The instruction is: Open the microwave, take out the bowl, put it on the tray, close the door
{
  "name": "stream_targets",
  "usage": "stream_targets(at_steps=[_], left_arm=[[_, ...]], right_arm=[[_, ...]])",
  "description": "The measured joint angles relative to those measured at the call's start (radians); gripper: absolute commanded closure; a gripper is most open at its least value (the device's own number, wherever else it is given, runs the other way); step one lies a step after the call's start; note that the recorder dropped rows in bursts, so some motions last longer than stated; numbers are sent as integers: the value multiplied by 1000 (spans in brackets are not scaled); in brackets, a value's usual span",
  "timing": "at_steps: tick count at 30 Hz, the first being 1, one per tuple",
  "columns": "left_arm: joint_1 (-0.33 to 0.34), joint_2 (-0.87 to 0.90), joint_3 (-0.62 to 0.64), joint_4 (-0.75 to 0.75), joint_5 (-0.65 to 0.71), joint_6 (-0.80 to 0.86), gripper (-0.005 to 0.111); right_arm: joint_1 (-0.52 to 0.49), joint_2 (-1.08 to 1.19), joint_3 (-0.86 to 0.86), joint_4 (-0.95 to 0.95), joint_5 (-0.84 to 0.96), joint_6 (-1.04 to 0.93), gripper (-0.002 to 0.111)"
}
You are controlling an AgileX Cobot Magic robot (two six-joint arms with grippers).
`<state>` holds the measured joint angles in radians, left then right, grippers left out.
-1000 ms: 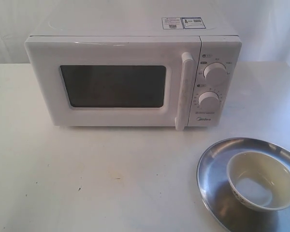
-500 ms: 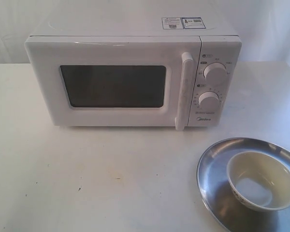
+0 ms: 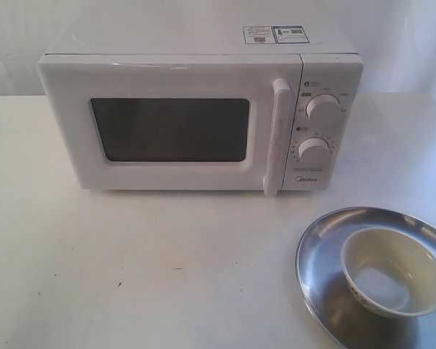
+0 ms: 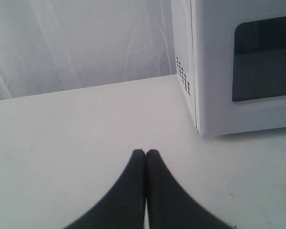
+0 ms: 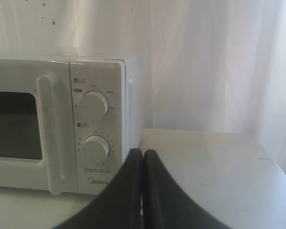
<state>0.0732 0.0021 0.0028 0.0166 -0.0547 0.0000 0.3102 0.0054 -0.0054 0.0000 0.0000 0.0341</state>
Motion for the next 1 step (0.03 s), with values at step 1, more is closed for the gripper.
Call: stream_targets(at_steps=[1], left_arm=[[0,0,0,0,0,0,107]], right_arm=[[0,0,0,0,0,0,108]])
